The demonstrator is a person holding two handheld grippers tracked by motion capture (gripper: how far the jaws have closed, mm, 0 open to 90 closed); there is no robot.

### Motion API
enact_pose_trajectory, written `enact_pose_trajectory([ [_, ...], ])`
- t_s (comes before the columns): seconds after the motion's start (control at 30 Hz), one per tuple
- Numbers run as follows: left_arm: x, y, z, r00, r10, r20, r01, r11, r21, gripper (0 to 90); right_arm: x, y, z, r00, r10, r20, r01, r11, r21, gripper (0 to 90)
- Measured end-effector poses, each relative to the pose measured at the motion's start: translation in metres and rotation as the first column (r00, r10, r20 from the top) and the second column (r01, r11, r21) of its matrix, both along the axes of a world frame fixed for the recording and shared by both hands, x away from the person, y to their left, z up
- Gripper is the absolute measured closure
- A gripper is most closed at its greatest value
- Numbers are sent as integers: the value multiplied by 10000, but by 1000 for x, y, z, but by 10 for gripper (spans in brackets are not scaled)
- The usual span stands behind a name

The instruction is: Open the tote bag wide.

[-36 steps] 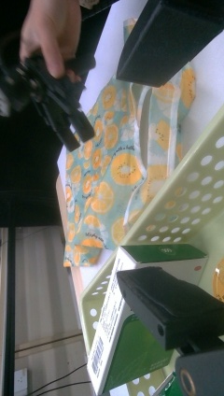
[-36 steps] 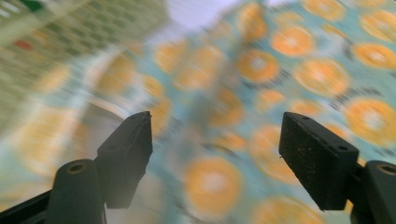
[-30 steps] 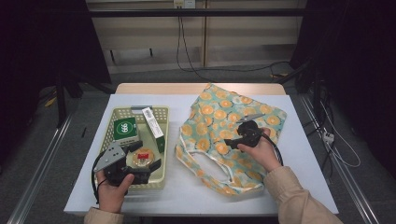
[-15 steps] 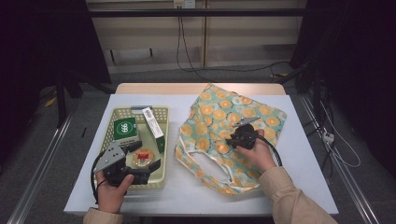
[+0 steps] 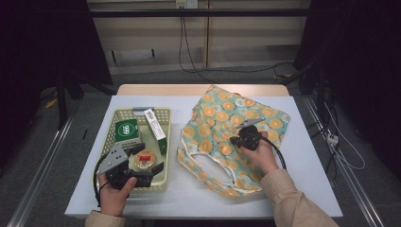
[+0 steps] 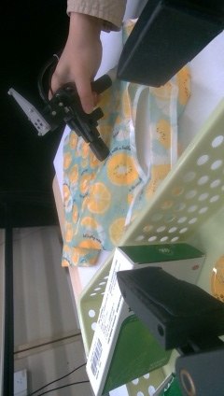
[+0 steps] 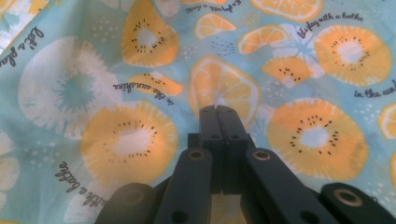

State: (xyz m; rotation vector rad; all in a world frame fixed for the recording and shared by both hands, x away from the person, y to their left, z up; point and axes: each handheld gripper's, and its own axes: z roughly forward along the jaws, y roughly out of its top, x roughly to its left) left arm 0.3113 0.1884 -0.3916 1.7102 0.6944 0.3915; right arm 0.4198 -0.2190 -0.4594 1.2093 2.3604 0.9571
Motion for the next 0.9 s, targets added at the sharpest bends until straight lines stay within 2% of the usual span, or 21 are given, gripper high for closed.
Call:
enact_pose_trajectory([
  [0.1,0,0,0,10000,15,-12,-15,10000,5,50,-1,1,1,9999,-129,64,129,9999,50,900],
  [0.17,0,0,0,10000,19,-20,-19,10000,-4,50,0,0,0,9991,-214,378,212,9998,49,900],
  [0.23,0,-1,0,10000,-16,-9,16,10000,3,50,4,-3,1,9968,-465,657,450,9987,244,900],
  [0.27,0,-2,0,10000,-24,-48,24,10000,-23,50,7,-3,1,9967,-427,684,422,9991,89,900],
  [0.3,1,-3,0,10000,-59,-40,59,10000,22,50,11,-3,1,9971,-384,654,395,9991,-162,900],
  [0.37,1,-3,0,10000,-62,-37,62,10000,7,50,20,-6,1,9963,-539,663,541,9985,-13,900],
  [0.57,0,-3,1,10000,-66,-4,66,9999,-89,50,45,-28,5,9886,-1256,836,1288,9911,-348,900],
  [0.67,1,-2,1,10000,-56,33,57,10000,-65,50,51,-38,8,9812,-1710,898,1729,9848,-143,900],
  [0.73,1,-1,1,10000,-54,-42,54,9999,-105,50,54,-41,6,9814,-1796,678,1809,9834,-135,900],
  [0.83,1,-1,1,10000,-47,-62,46,9999,-144,50,54,-42,2,9777,-1930,823,1970,9795,-431,900],
  [0.9,1,-1,1,10000,-42,-20,41,9999,-118,50,54,-45,-1,9786,-1972,590,1968,9804,115,900],
])
